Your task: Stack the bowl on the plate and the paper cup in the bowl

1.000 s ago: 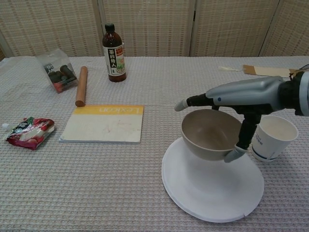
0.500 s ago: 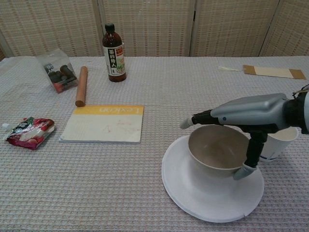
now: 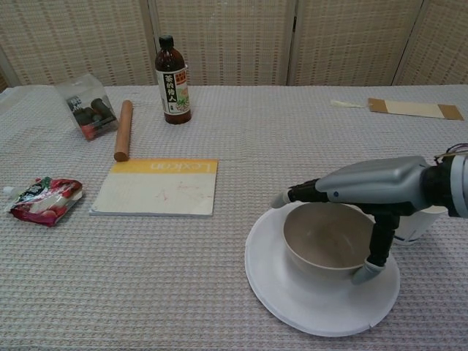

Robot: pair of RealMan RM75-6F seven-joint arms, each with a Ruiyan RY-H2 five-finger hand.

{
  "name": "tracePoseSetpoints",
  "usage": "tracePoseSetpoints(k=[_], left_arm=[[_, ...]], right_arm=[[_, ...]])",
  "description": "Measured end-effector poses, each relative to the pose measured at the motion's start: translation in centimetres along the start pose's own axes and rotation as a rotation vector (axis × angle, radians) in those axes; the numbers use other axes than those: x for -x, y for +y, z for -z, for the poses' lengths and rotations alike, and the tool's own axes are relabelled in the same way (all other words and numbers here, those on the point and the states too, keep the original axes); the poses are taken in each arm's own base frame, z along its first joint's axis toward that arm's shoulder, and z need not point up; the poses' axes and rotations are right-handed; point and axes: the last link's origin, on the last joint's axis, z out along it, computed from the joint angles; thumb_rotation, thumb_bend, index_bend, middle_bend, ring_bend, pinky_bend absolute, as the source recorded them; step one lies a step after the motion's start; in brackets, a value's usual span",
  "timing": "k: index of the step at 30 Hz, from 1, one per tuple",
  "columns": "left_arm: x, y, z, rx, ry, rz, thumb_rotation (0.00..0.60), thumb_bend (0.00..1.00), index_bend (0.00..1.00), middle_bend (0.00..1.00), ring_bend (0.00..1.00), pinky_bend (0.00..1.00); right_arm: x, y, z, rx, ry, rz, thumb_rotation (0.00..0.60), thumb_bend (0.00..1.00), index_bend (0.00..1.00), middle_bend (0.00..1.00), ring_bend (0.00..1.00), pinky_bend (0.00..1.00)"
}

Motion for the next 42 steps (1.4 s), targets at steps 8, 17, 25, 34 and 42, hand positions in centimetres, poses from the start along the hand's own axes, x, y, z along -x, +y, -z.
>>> tracePoseSetpoints(k=[8, 17, 25, 34, 42], left_arm=[[0.0, 0.0, 0.0, -0.002, 0.001, 0.002, 0.600, 0.31, 0.07, 0.02, 0.00, 0.24], [0.0, -0.1, 0.0, -0.002, 0.000, 0.000, 0.600, 0.31, 0.07, 0.02, 0.00, 0.24], [-0.1, -0.1, 0.0, -0.003, 0.002, 0.001, 0.600, 0.31, 0.07, 0.02, 0.00, 0.24], [0.0, -0.1, -0.1, -0.003, 0.000, 0.001, 0.600, 0.31, 0.07, 0.02, 0.00, 0.24], [-0.1, 0.0, 0.0, 0.002, 0.003, 0.001, 0.600, 0.31, 0.07, 0.02, 0.00, 0.24]], right_arm=[[0.1, 0.1, -0.2, 0.004, 0.003, 0.008, 0.600, 0.14, 0.00, 0.00, 0.05, 0.38], [0.1, 0.1, -0.1, 0.002, -0.009, 0.000, 0.600, 0.09, 0.00, 0.00, 0.00, 0.17], [-0.1, 0.1, 0.0, -0.002, -0.011, -0.005, 0.600, 0.06, 0.00, 0.00, 0.00, 0.06], [-0.3, -0.1, 0.7, -0.018, -0.035, -0.003, 0.600, 0.03, 0.00, 0.00, 0.00, 0.00], [-0.9, -0.3, 1.7, -0.027, -0.038, 0.013, 0.600, 0.00, 0.00, 0.00, 0.00, 0.00]])
